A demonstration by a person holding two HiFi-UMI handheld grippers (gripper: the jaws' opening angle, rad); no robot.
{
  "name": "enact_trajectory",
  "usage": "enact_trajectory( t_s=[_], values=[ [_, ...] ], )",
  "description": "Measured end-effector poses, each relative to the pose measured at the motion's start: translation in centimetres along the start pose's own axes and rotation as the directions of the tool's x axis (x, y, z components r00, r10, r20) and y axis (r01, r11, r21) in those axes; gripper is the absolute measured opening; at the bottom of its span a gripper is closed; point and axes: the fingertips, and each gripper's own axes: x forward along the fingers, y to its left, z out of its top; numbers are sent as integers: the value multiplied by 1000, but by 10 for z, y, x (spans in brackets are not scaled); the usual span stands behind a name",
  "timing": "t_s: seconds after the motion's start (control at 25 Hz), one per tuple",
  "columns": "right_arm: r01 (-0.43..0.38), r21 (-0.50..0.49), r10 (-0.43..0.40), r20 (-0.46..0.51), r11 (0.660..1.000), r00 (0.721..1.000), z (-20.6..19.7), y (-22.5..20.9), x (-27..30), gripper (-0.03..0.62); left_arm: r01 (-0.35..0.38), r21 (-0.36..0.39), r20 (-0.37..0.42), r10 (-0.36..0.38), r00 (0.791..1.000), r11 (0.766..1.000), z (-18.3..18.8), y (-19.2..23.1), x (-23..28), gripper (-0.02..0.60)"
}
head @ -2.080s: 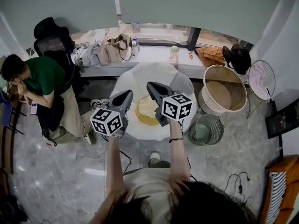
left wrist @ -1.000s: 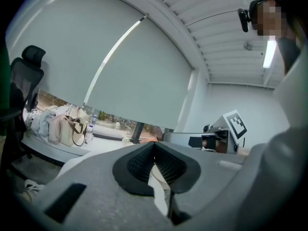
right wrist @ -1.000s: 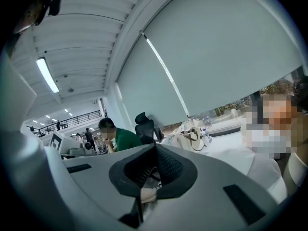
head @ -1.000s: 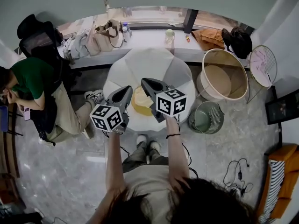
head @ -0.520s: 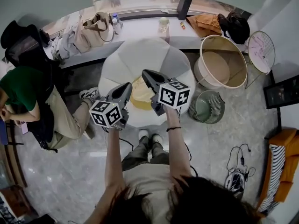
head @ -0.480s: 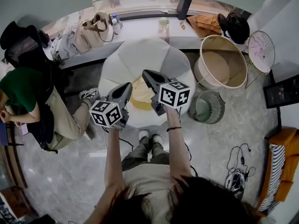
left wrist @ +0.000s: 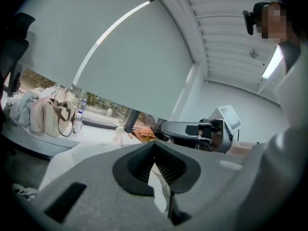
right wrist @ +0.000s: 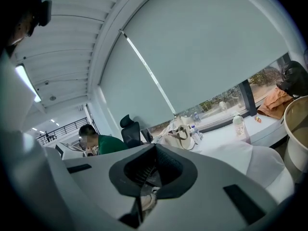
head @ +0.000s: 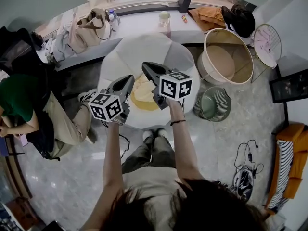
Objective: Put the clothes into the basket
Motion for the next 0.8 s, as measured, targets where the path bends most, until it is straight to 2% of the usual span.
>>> enact_trajectory(
  t_s=[0.32, 0.56, 0.8],
  values=[
    [-4, -15, 3, -53, 1000, 999, -12, -19, 8, 9, -8, -29, -28, 7, 1000, 1000, -17, 5, 15, 11],
    [45, -5, -46, -103, 999, 994, -39, -60, 17, 9, -33, -87, -32, 31, 999, 996, -41, 21, 35, 11],
    [61, 21, -58, -113, 998, 992, -59, -90, 24, 9, -60, -101, -51, 55, 997, 993, -66, 38, 46, 11]
  ],
)
